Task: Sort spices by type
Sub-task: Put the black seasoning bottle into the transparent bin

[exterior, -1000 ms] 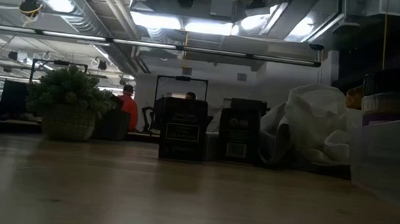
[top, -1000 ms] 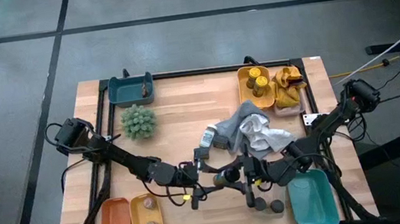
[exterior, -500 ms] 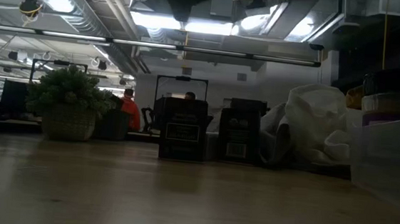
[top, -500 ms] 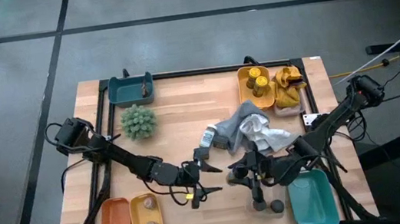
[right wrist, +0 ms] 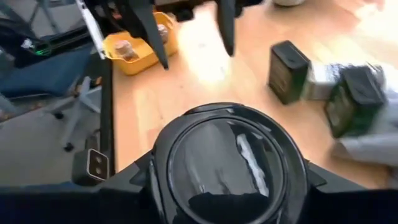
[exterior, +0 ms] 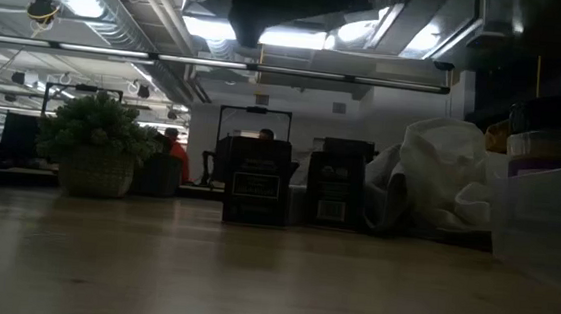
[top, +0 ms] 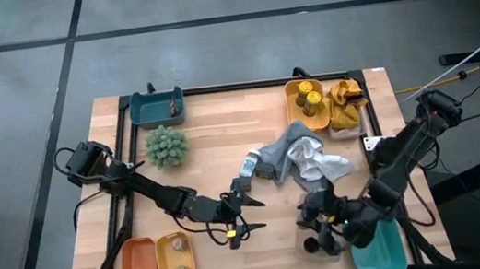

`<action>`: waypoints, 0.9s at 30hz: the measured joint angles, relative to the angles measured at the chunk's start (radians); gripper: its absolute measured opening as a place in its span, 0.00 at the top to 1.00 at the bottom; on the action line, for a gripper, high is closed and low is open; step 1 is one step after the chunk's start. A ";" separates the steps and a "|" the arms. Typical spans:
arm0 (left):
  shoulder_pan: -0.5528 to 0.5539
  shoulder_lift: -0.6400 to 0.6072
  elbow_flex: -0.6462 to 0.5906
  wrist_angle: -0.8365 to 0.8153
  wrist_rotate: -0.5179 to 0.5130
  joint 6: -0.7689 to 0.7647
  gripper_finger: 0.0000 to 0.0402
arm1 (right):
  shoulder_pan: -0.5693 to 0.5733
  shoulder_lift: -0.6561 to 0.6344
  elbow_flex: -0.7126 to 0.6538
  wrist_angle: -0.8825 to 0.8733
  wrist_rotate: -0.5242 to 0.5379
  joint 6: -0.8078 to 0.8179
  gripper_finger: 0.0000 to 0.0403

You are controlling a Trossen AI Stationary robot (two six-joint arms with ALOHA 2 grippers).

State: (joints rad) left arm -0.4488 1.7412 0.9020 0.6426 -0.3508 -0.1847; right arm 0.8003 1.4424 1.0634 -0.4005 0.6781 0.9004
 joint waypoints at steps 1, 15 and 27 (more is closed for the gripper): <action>0.000 0.000 0.000 -0.001 0.000 -0.009 0.37 | 0.015 0.004 0.000 -0.020 0.023 0.031 0.51; 0.000 0.000 0.000 -0.006 0.000 -0.054 0.37 | 0.097 0.141 0.000 -0.148 0.128 0.217 0.50; 0.000 0.000 0.000 -0.026 0.000 -0.097 0.37 | 0.097 0.225 0.000 -0.142 0.116 0.221 0.49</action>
State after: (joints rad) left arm -0.4488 1.7412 0.9020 0.6164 -0.3504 -0.2813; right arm 0.8970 1.6676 1.0630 -0.5421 0.7939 1.1213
